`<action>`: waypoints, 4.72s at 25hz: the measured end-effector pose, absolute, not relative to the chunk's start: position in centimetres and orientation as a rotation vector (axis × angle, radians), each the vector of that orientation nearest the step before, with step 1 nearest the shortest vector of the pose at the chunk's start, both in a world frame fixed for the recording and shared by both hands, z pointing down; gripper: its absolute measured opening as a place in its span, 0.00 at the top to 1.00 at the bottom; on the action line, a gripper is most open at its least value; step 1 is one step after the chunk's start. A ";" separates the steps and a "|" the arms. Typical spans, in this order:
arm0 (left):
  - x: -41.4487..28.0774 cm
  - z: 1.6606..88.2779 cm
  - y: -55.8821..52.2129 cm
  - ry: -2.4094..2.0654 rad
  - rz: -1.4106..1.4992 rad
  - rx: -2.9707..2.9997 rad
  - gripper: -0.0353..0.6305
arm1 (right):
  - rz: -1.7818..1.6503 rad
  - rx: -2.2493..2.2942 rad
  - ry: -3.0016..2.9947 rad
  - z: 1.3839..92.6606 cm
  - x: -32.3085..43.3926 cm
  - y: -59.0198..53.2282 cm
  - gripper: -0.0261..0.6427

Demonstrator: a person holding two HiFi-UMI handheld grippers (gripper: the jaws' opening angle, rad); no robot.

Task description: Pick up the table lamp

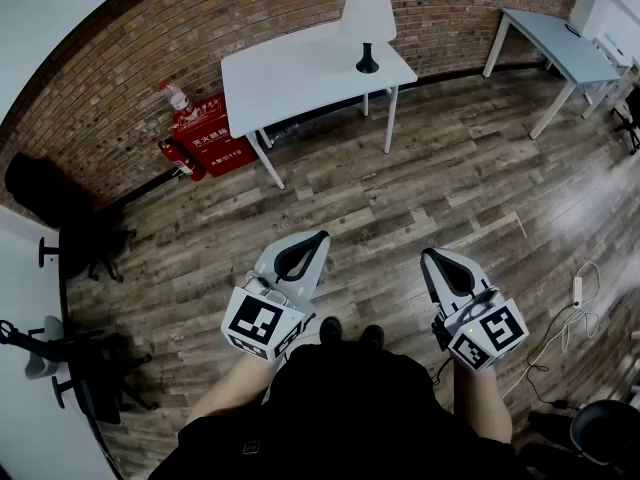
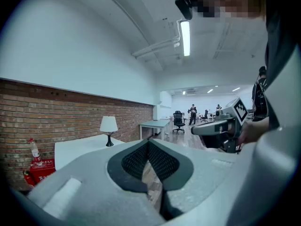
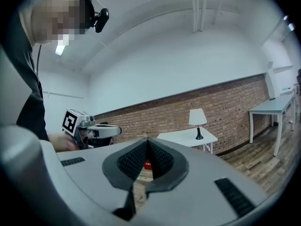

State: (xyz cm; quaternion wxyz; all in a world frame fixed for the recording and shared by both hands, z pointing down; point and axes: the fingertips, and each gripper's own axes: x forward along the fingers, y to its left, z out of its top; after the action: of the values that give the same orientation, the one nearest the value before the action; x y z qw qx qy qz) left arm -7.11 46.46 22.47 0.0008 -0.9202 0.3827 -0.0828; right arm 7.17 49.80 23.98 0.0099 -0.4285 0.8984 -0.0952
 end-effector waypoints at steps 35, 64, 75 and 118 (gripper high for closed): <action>-3.3 24.5 26.5 1.217 -0.170 -2.930 0.94 | -0.316 -1.324 2.807 25.1 11.5 31.8 0.95; -4.7 25.9 -2.5 1.117 -0.270 -3.028 0.94 | -0.355 -1.358 2.810 25.6 7.9 1.0 0.95; 0.9 28.0 -11.7 1.199 -0.291 -3.014 0.94 | -0.488 -1.248 2.842 28.8 11.7 -8.0 0.95; 4.9 46.7 -29.5 1.112 -0.313 -2.999 0.91 | -0.533 -1.394 2.743 45.1 6.8 -21.5 0.95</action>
State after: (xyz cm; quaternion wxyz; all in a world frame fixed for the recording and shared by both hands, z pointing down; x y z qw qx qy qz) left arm 4.91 -29.51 46.69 -0.0359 -0.9326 0.3457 -0.0975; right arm 6.85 -21.51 45.08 0.0095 -0.4463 0.8784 -0.1706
